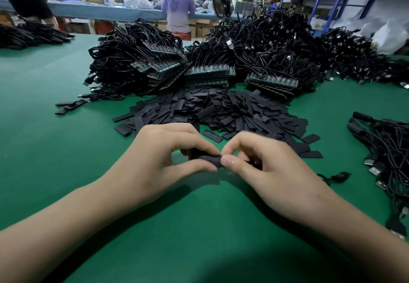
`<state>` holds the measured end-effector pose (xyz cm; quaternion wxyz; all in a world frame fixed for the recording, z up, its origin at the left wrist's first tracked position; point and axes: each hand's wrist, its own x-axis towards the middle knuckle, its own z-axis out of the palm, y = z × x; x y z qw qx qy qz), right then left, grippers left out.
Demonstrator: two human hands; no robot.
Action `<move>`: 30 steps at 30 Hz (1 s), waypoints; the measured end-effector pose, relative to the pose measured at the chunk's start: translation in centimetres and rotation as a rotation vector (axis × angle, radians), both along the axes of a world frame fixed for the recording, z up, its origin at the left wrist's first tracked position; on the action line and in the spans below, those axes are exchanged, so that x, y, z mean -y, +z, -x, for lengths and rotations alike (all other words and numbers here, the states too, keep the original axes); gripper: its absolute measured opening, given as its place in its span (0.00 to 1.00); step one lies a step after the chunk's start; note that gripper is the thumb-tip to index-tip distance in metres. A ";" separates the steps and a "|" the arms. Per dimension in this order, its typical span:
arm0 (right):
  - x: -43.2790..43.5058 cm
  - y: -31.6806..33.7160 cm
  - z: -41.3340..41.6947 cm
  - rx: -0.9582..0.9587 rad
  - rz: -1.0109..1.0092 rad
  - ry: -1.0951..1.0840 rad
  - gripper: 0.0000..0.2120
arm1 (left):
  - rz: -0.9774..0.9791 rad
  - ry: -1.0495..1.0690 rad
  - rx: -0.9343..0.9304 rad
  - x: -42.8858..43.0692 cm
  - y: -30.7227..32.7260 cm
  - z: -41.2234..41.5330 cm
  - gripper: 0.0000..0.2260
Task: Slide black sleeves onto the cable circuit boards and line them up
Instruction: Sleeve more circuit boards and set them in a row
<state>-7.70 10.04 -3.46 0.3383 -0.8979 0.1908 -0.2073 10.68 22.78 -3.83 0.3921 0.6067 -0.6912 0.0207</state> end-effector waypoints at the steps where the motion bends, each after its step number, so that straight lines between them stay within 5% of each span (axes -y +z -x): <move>1: 0.1 0.0 0.1 0.061 0.003 -0.020 0.04 | 0.001 0.024 -0.049 0.1 -0.1 0.1 0.08; 9: 0.0 0.2 0.5 0.205 0.226 -0.041 0.05 | -0.013 0.100 -0.330 0.1 -0.3 0.2 0.11; 26: -0.1 0.1 0.5 0.277 0.440 -0.022 0.03 | -0.009 0.089 -0.316 -0.1 0.1 1.3 0.09; 30: 0.0 0.0 0.5 0.315 0.443 -0.016 0.03 | -0.020 0.060 -0.456 0.1 -0.1 1.4 0.08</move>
